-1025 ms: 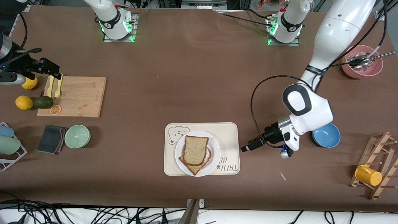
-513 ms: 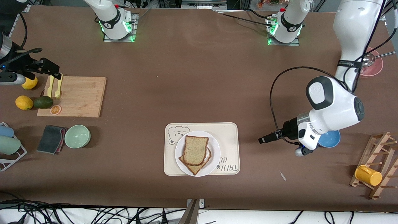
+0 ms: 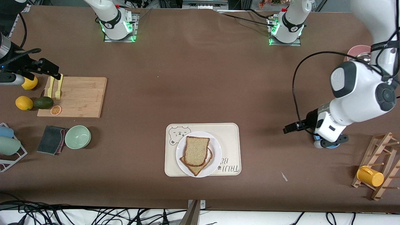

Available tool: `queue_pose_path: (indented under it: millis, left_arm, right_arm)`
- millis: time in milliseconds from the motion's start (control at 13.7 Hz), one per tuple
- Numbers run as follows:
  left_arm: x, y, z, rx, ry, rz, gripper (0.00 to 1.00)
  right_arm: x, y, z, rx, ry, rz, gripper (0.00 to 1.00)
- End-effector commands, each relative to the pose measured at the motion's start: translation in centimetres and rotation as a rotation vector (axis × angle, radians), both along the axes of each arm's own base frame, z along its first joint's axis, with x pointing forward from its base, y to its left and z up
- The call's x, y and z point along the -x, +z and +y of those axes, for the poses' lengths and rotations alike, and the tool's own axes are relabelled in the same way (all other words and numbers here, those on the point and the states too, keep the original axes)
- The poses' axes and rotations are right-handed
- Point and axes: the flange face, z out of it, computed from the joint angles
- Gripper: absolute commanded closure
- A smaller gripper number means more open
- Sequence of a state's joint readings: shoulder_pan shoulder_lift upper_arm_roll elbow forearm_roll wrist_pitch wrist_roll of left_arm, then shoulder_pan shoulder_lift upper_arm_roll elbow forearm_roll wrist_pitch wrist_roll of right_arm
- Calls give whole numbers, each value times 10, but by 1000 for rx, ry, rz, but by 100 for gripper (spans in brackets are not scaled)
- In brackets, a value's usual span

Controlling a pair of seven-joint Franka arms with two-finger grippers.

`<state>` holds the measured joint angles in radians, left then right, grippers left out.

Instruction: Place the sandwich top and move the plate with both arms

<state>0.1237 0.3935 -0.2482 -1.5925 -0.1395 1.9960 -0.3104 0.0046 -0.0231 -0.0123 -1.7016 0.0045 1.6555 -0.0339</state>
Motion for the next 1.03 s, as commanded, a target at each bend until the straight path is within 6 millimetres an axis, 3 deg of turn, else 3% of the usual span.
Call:
queue_pose_path:
  millis: [0, 366, 952]
  left_arm:
    - [16, 36, 25, -86, 7, 1, 0]
    - [29, 82, 69, -159, 16, 54, 0]
    - [44, 115, 82, -182, -37, 39, 0]
  right_arm:
    - [0, 6, -2, -6, -2, 3, 0]
    - [0, 6, -1, -6, -1, 3, 0]
    - [0, 5, -1, -6, -1, 4, 0]
